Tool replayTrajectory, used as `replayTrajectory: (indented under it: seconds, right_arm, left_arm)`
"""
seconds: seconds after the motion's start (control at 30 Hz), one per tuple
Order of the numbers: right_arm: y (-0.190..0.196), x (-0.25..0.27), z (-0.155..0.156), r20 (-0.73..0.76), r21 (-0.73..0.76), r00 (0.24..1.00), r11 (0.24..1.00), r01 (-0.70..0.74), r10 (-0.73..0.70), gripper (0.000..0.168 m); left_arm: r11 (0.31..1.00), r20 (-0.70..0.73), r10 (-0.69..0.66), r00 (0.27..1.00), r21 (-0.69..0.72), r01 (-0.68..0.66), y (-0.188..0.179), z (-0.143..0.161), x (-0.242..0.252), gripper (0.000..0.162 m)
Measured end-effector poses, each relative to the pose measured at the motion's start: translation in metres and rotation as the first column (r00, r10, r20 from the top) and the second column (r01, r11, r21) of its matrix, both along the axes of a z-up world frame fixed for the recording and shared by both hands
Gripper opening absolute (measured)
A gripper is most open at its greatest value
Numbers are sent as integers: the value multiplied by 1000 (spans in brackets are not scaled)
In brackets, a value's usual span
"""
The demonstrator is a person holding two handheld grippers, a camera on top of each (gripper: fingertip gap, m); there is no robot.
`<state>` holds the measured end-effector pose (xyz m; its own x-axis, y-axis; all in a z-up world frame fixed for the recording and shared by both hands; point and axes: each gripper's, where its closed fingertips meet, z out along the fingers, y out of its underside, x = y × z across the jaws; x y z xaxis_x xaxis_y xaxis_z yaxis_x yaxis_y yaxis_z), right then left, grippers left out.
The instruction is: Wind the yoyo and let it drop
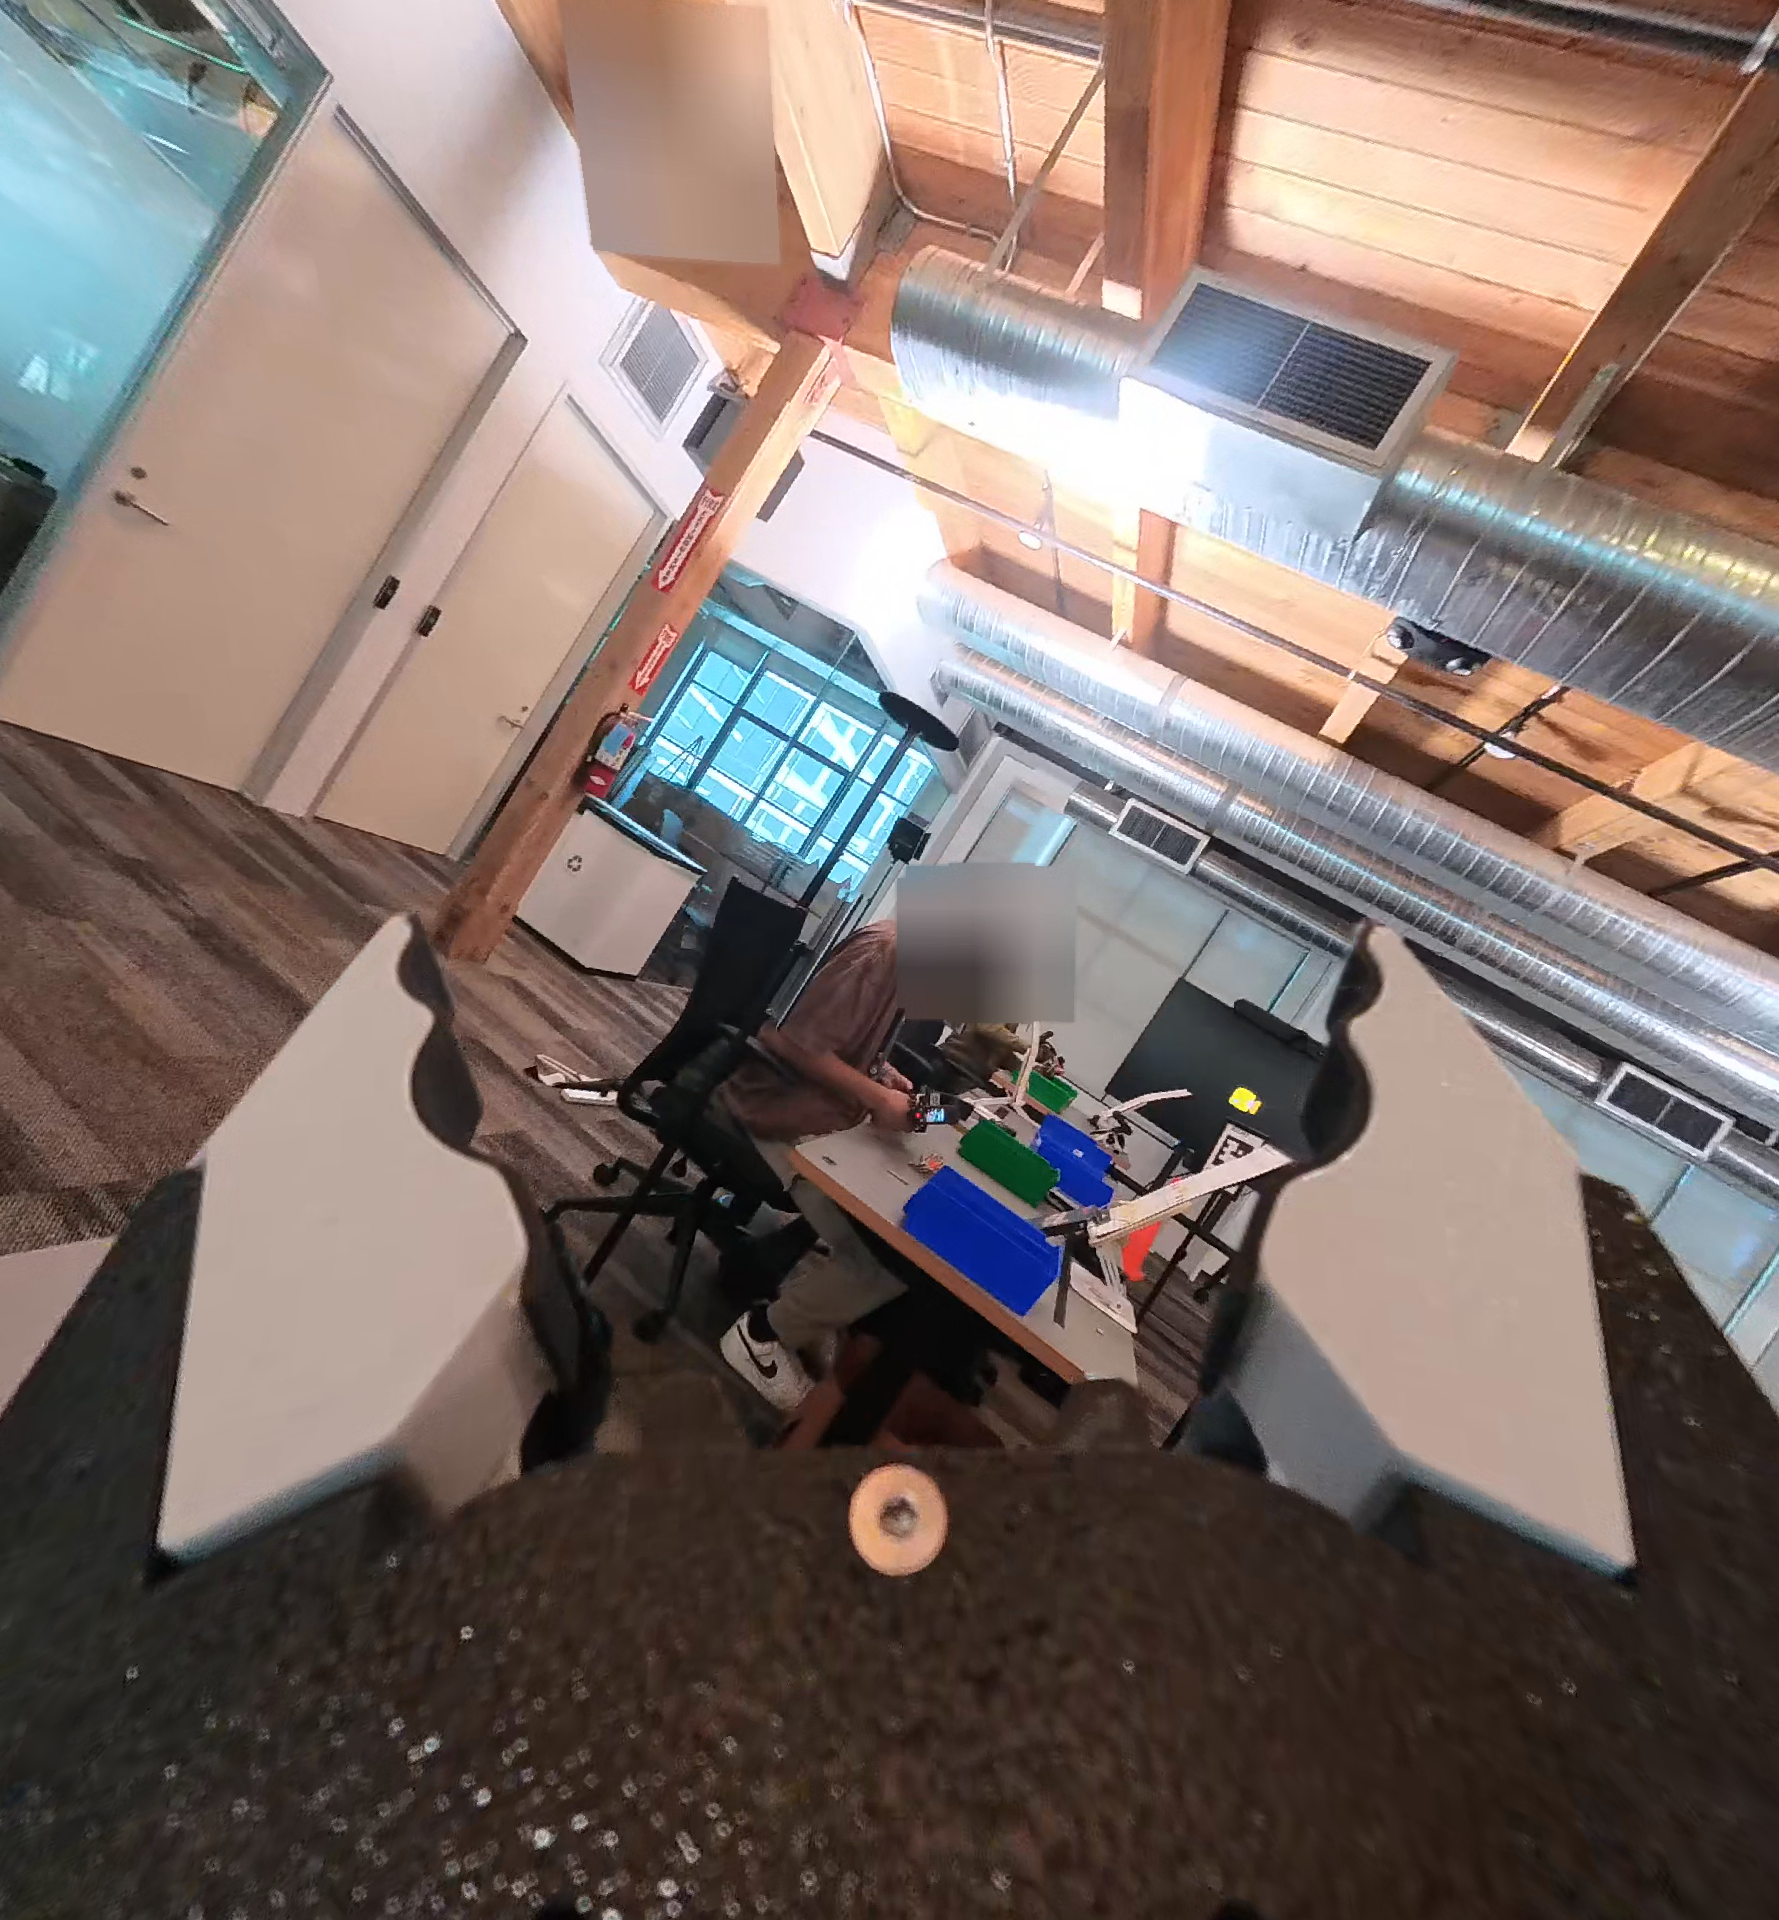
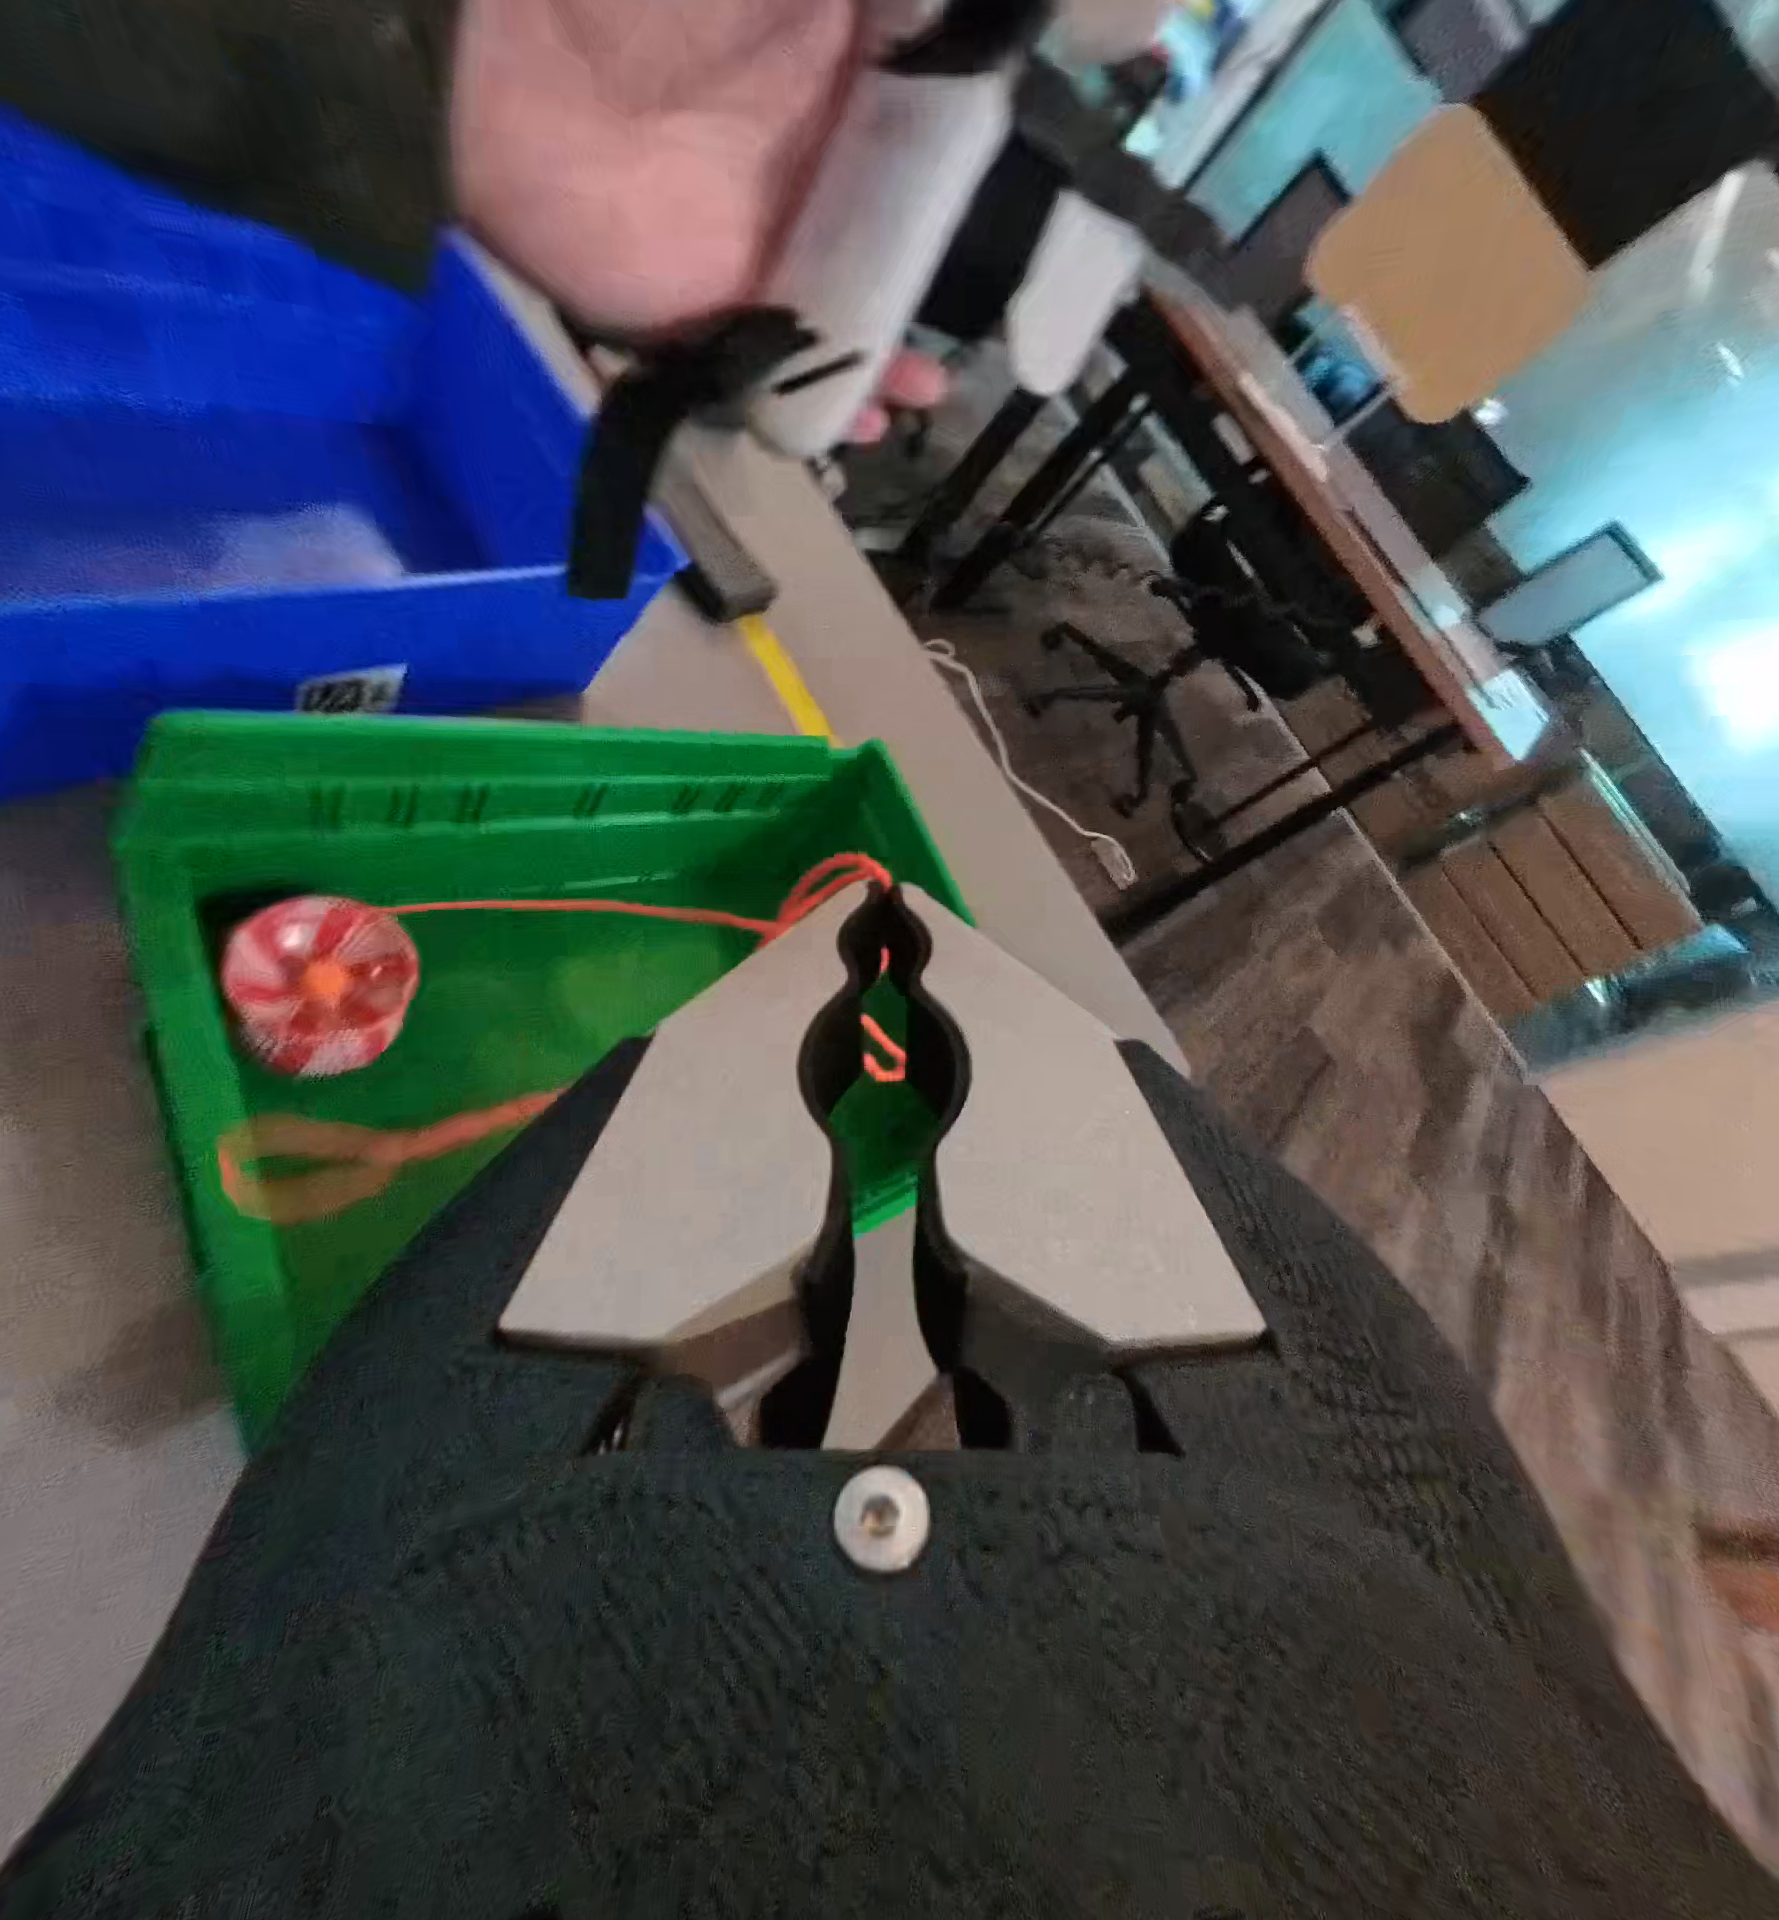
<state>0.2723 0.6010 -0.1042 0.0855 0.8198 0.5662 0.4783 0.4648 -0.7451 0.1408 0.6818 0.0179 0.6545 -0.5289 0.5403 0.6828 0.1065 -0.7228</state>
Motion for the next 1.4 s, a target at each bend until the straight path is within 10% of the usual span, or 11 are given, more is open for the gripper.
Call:
replayTrajectory:
  seconds: [0.1, 0.17, 0.27, 0.3, 0.47, 0.63, 0.9, 1.07, 1.17, 1.4]
  right_arm:
    - [32, -6, 21, -166, -126, 978, 987, 105, -125, 0]
    - [32, -16, -16, 3, -388, 995, 916, 97, -103, 1]
    - [6, -15, -56, 256, -761, 966, 621, 187, 22, 96]
    - [7, -13, -59, 279, -775, 960, 597, 206, 31, 100]
    - [6, -24, -36, 98, -819, 995, 569, 71, 18, 93]
    - [4, -19, -23, -16, -876, 1000, 483, -5, -17, 92]
    - [51, 30, -25, 12, -745, 951, 631, 215, -310, 86]
    - [24, 63, -105, 254, -751, 932, 554, 359, -259, 87]
    - [12, 65, -151, 334, -759, 909, 500, 417, -252, 86]
    - [24, 50, -166, 395, -654, 885, 601, 459, -246, 21]
  left_arm:
    - [999, -27, -17, 999, 33, 18, -19, 11, 2, 159]
    - [999, -73, -9, 997, 34, 12, -33, 12, 6, 159]
    - [977, -273, 120, 954, -140, -163, -42, -28, 7, 159]
    - [965, -347, 140, 927, -161, -207, -48, -41, 12, 159]
    - [959, -449, -33, 893, -266, -98, -79, -104, 67, 157]
    - [924, -229, -311, 923, -299, 237, -105, -124, 120, 125]
    - [917, -287, -57, 956, -395, -64, -112, -130, 65, 94]
    - [630, -499, 165, 851, -610, -480, -165, -202, -4, 118]
    - [448, -446, 41, 894, -791, -416, -190, -266, 9, 131]
    - [284, -346, -34, 938, -903, -322, -209, -338, 29, 85]
